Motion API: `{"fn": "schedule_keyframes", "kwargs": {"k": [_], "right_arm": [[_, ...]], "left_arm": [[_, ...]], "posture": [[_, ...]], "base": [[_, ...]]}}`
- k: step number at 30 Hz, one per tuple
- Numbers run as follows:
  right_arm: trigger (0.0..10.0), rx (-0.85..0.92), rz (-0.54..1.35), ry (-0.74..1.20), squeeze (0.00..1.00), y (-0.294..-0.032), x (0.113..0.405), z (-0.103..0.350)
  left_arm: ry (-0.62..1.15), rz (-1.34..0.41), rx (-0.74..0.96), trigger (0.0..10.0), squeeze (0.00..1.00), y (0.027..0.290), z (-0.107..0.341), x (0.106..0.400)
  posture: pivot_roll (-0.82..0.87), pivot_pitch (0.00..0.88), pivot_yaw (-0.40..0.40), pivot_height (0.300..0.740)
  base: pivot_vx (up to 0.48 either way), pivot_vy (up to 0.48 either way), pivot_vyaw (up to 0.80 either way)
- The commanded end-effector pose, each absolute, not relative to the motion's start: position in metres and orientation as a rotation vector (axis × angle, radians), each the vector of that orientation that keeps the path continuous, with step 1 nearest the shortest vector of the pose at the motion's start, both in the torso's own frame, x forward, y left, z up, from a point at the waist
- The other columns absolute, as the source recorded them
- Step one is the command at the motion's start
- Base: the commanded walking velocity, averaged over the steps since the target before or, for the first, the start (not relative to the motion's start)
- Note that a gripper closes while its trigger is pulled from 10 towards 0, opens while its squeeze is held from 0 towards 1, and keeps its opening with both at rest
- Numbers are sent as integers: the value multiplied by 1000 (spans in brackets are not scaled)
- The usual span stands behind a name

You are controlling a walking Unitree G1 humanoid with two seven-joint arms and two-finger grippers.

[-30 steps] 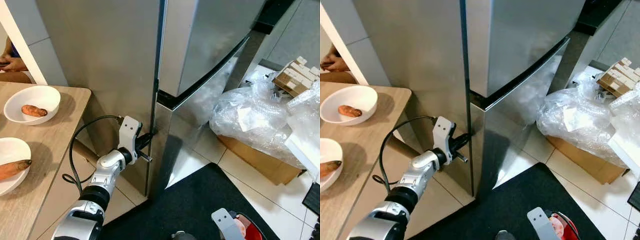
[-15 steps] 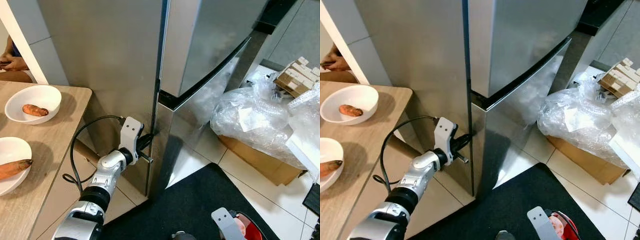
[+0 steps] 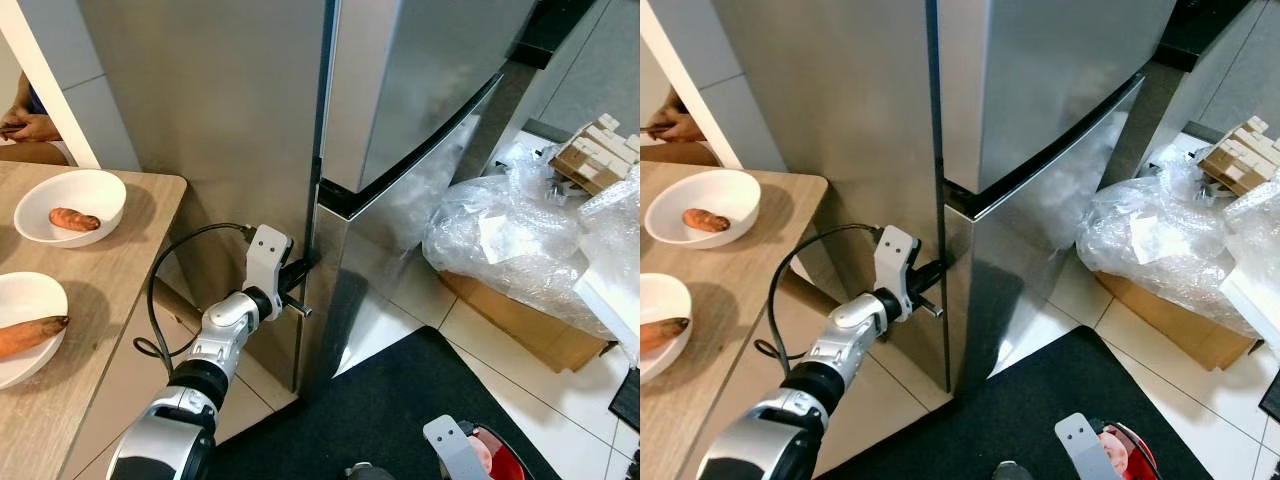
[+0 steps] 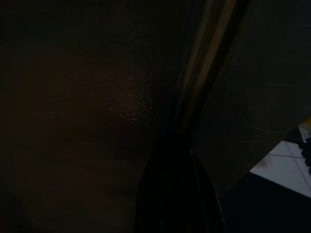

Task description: Restocking fridge

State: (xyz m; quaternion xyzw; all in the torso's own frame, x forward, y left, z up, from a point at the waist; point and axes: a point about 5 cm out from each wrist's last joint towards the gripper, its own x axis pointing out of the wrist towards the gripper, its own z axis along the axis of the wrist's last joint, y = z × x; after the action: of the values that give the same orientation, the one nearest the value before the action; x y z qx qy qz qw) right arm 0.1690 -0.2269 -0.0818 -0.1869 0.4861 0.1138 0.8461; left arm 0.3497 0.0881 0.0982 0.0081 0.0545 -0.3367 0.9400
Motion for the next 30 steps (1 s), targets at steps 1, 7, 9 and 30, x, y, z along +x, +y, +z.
{"fn": "schedule_keyframes", "kwargs": {"k": [1, 7, 9, 30], "right_arm": [[10000, -385, 214, 1034, 0, -230, 163, -84], [10000, -387, 214, 1037, 0, -231, 163, -84], [10000, -388, 214, 1037, 0, -231, 163, -84], [10000, -385, 218, 1028, 0, -229, 165, -83]], "left_arm": [[96, -705, 17, 10000, 0, 76, 103, 351], [88, -705, 3, 10000, 0, 75, 105, 353], [84, -717, -4, 10000, 0, 72, 106, 353], [67, -809, -27, 10000, 0, 41, 109, 348]], "posture": [[-204, 153, -16, 700], [-200, 154, -20, 700], [-200, 154, -20, 700], [-206, 144, -16, 700]], "base": [[0, 0, 0], [0, 0, 0], [0, 0, 0], [0, 0, 0]]}}
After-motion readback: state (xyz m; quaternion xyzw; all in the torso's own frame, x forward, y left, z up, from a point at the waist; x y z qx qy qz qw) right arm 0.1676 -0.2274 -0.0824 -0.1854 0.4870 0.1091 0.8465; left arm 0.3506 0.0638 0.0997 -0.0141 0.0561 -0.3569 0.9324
